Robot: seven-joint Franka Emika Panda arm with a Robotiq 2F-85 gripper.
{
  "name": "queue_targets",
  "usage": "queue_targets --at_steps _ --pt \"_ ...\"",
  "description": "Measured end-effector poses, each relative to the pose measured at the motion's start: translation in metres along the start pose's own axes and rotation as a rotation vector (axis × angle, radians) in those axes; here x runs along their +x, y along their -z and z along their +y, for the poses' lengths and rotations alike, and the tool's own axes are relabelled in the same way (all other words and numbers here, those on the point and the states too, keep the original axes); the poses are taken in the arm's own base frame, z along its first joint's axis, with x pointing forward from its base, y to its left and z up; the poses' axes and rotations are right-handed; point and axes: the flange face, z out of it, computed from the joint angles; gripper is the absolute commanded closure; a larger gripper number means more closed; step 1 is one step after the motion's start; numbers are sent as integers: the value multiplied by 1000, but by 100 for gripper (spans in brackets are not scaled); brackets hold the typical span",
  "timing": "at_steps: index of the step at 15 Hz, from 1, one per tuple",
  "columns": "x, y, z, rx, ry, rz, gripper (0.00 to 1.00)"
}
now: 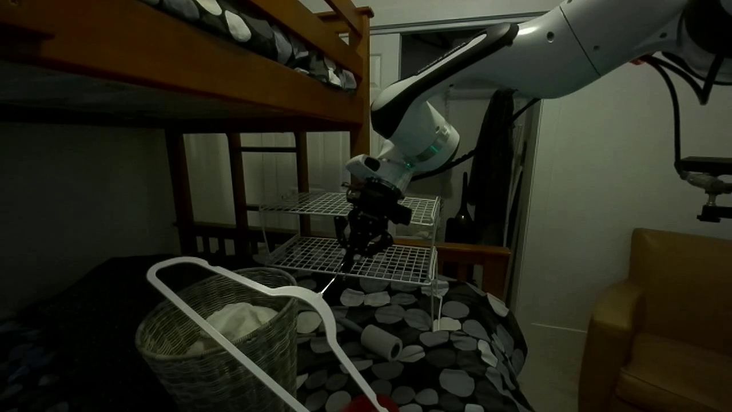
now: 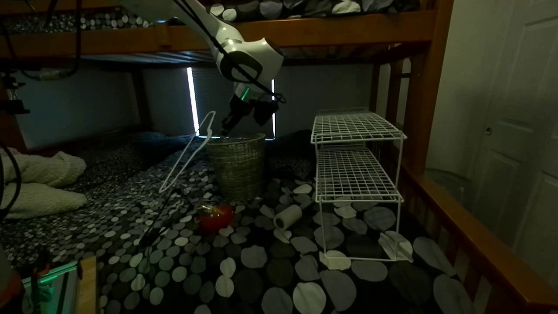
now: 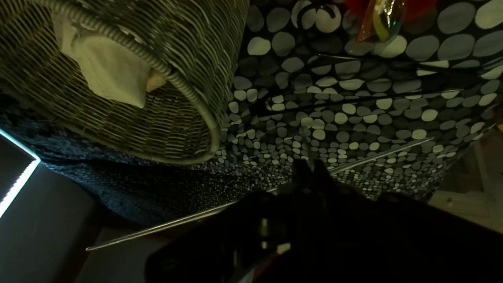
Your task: Move the white clothes hanger from the basket to the bed
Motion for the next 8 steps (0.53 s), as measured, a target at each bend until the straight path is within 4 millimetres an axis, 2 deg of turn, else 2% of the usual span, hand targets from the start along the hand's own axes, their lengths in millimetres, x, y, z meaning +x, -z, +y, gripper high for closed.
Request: queue_targets --at_steps 3,8 --pt "3 -6 3 -2 34 28 99" --pt "21 -64 22 83 85 152 99"
